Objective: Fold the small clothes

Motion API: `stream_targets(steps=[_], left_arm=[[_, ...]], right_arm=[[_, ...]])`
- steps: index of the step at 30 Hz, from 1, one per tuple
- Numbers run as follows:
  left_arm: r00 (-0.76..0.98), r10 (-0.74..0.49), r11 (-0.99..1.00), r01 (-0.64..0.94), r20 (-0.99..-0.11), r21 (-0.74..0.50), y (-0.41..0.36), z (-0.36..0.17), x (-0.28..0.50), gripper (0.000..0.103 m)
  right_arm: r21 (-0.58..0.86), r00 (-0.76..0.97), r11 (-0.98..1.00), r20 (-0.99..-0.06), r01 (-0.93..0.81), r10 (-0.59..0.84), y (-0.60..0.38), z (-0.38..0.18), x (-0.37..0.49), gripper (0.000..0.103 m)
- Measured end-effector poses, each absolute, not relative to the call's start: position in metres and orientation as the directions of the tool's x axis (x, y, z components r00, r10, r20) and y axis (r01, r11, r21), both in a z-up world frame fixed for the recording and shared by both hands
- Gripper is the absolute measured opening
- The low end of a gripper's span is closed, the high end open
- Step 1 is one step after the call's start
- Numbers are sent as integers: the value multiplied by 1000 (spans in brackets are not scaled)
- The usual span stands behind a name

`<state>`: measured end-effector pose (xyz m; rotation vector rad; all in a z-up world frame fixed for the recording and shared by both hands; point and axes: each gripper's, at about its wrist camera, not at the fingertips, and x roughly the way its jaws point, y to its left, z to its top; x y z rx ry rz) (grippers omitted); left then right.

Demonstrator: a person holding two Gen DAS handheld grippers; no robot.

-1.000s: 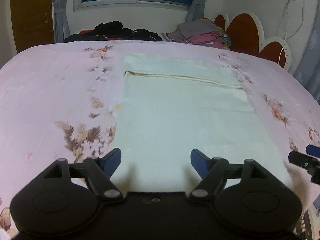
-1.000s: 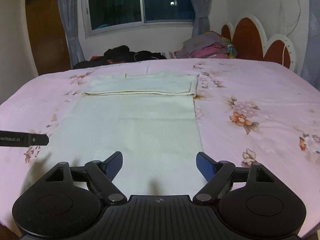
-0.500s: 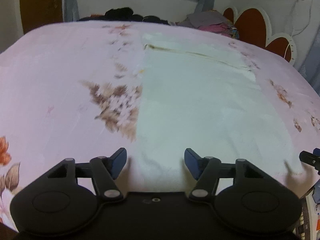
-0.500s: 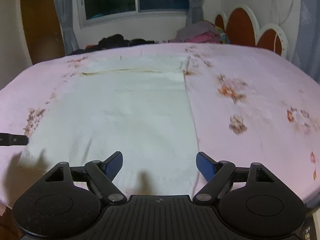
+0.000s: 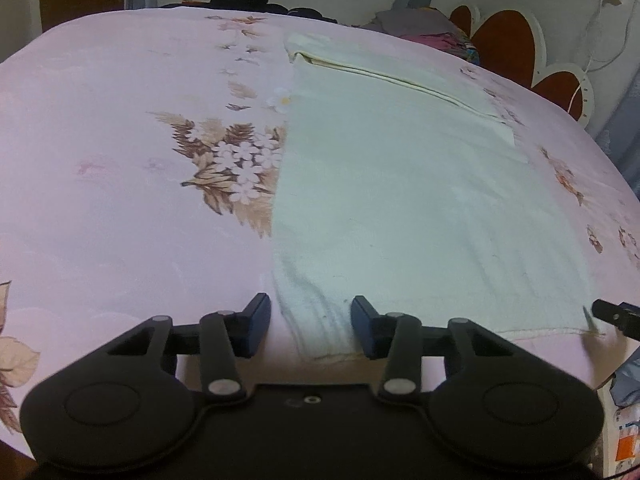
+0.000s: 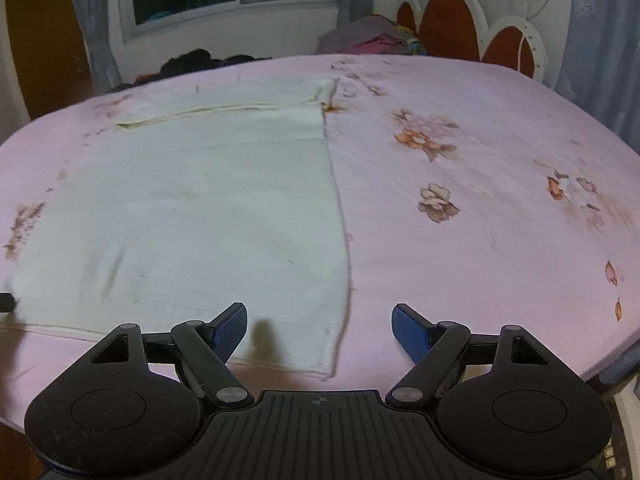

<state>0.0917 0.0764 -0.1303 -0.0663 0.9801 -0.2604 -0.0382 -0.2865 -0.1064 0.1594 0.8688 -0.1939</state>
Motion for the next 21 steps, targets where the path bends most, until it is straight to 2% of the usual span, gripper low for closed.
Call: stream_targets(steps=[3,9,10,11,14,19,21], left_arm=[[523,-262,963,194,-811,-186,72,-133,95,40],[508,-296,953,212,-809,-215,66,-139,103,20],[503,-303,951,212,-810,-224,66,-139,104,16],[498,-311,949,214,-809,-233,66,-139,105,12],[488,-326,944,224,-810,-244,65,-138,106,11],[480,-353,933,238,-803,-268,67,-136,108,9],[488,-363,930,243,-794,-276,68,-133,109,8]], right_arm=[[74,614,965,-783,253,-101,-293,-114,-34,80],[91,596,959,-798,267,-90,-295,-122,-27,79],[99,594,958,-800,268,-84,-295,-122,-26,71],[114,593,957,-803,266,-69,-295,-121,-25,55],[145,587,957,-809,253,-32,-293,-119,-22,35],[192,580,950,-814,245,15,-291,-116,-19,11],[204,582,947,-813,248,23,-291,-114,-19,9]])
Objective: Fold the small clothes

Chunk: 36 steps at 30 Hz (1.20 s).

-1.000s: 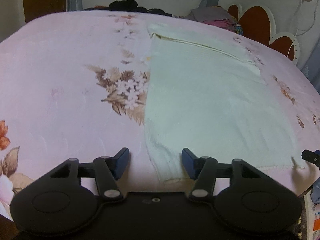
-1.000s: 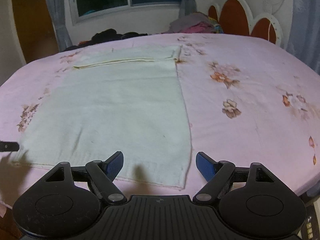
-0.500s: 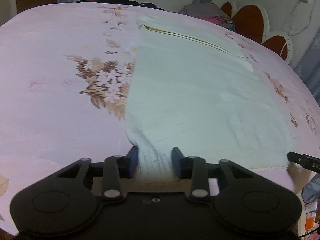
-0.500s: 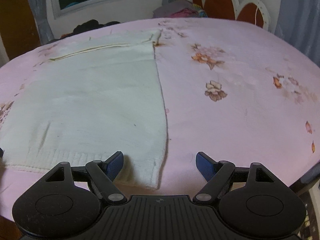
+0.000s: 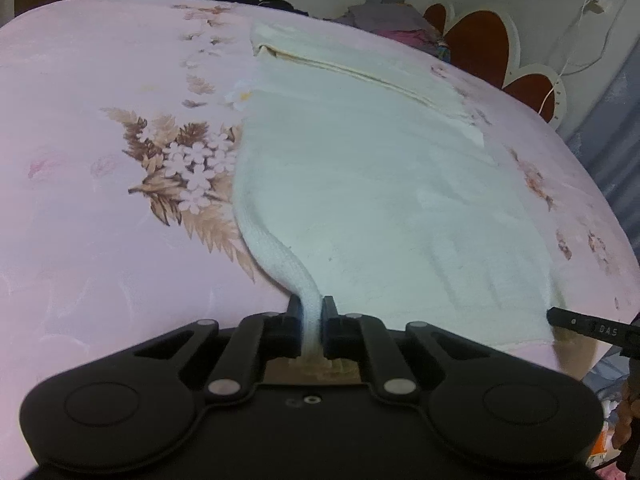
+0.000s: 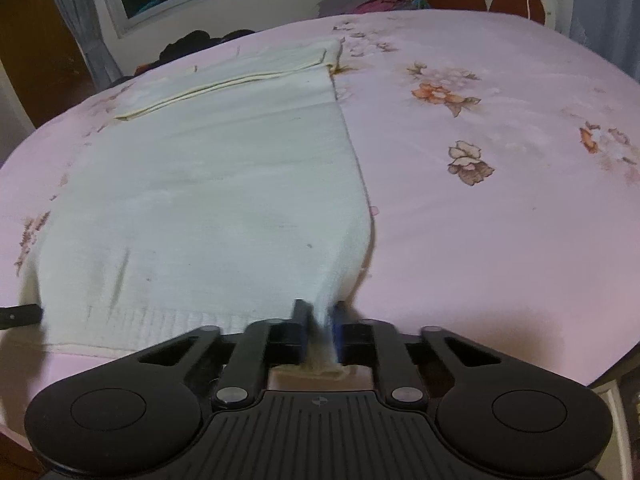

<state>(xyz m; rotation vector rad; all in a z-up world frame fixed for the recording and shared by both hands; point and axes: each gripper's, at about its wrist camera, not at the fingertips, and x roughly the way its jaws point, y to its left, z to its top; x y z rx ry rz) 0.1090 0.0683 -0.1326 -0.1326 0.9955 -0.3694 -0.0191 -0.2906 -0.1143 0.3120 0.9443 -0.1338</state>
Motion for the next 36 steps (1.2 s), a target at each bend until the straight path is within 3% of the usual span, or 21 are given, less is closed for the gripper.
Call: stream_targets(steps=[17,36], left_arm=[[634,-428,904,308,-645,-297,53,-58,149,8],[706,-366,927,218,-606,-305,26,-43,289,8]], right_arm=[[313,730,928,-680,202,71,-300,-47,14,7],[380,830,906,-554,184,63,-345,-24,174,6]])
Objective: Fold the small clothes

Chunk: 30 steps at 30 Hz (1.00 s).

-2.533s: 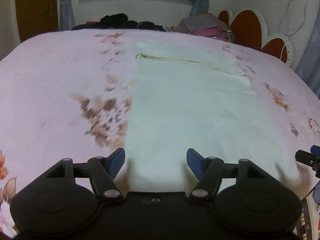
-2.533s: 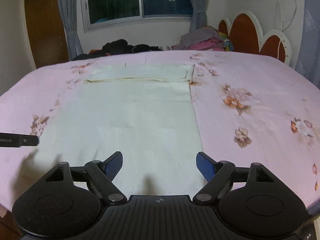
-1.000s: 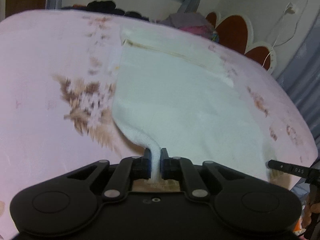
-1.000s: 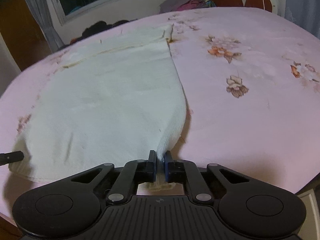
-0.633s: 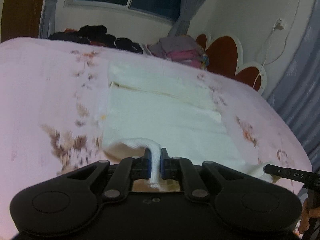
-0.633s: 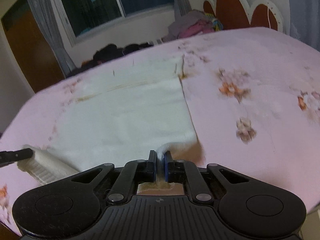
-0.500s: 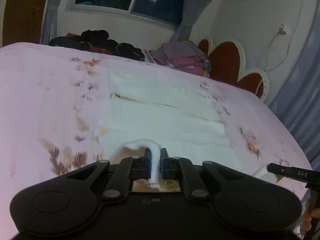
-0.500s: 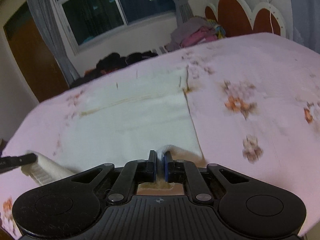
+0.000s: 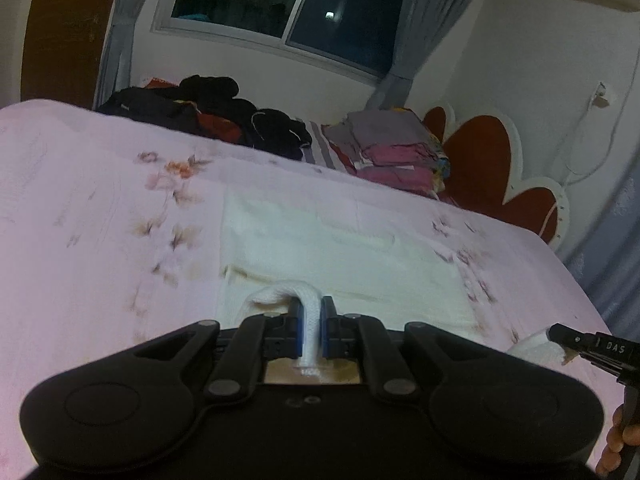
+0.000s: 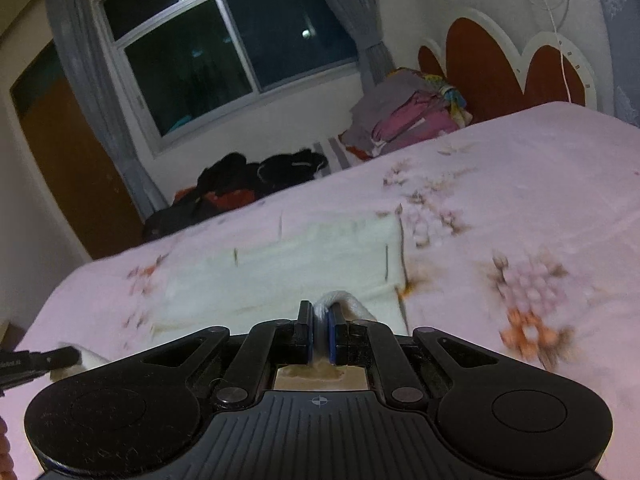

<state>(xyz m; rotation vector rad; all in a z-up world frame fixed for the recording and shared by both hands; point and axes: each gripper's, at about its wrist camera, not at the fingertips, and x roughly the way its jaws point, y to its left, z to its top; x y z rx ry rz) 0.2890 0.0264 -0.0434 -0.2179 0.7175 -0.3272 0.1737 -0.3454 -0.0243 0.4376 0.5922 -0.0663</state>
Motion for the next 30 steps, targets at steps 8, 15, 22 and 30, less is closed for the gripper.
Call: stream_targets(steps=[8,15,22,30], left_arm=[[703,-332,939,186,-628,-288,2,-62,355,8],[717,-300,946,139,-629,-293,-7,-71,408,8],[699,-249,959,82,-670,-271,-17,-90,455,8],[666,-197,972,36,-719,-234,-28,-111,491,8]], right_arm=[[400,828,893,-558,207,57,-369,-40,247,6],[395,821,893,-569,216,53,-380,-53,300,6],[418,803,874,-594,249,55,-396,-76,349,6],[446,761,847,-644,289,79,-412,-105,390,6]])
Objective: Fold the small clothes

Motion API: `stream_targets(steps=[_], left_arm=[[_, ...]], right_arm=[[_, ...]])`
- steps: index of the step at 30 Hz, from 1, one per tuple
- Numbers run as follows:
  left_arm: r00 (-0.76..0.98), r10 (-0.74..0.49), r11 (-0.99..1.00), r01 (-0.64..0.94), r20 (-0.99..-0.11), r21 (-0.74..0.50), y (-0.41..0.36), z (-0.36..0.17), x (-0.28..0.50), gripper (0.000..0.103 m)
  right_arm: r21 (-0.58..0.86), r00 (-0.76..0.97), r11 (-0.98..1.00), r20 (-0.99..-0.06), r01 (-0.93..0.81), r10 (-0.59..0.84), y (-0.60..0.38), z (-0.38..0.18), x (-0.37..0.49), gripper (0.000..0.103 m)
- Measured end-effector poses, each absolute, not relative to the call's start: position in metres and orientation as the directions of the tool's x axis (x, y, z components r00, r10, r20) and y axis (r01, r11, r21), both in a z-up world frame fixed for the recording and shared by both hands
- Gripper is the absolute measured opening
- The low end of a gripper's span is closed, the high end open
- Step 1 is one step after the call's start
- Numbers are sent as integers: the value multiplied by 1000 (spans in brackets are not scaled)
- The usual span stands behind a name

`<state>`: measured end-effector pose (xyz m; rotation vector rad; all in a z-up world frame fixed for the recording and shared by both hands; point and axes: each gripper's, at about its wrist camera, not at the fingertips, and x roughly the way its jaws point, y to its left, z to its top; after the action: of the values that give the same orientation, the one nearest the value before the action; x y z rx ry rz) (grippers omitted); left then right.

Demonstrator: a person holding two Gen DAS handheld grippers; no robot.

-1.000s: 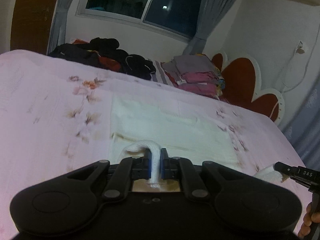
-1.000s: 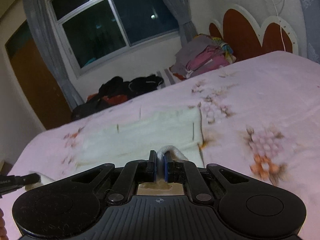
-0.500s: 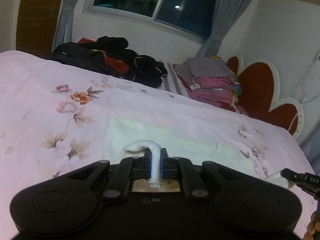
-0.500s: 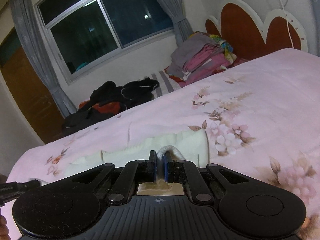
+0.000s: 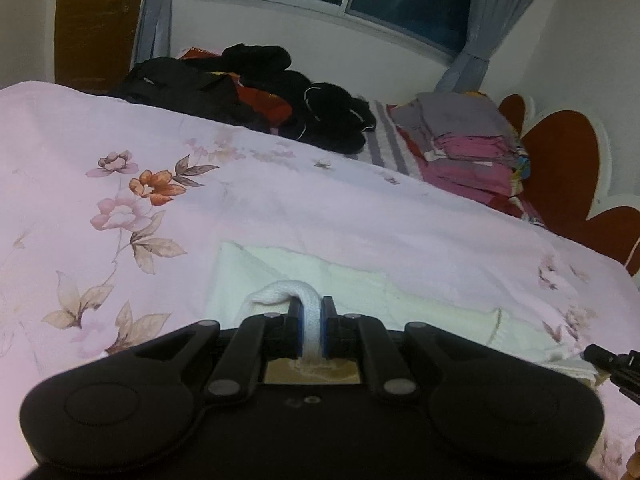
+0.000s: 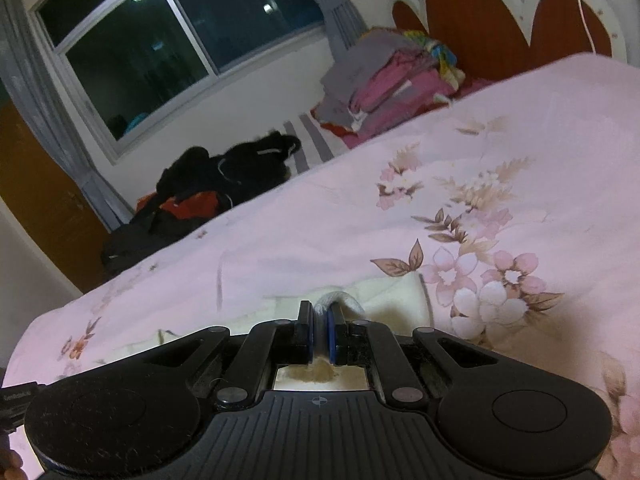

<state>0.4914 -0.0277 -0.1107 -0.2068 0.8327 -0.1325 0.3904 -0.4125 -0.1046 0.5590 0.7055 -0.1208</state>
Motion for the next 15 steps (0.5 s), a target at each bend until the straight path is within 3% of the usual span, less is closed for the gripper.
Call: stream_targets(steps=[12,15], left_arm=[[644,-133,988,28,-754,-150,-41,-130,520,14],[650,-154,983,27,-744,-180,-38,-125,521,16]], right_arm=[[458,727,828,-680,325,91,-424,-125,418,7],[444,725,837,-683,319,86,-422,-123,421,7]])
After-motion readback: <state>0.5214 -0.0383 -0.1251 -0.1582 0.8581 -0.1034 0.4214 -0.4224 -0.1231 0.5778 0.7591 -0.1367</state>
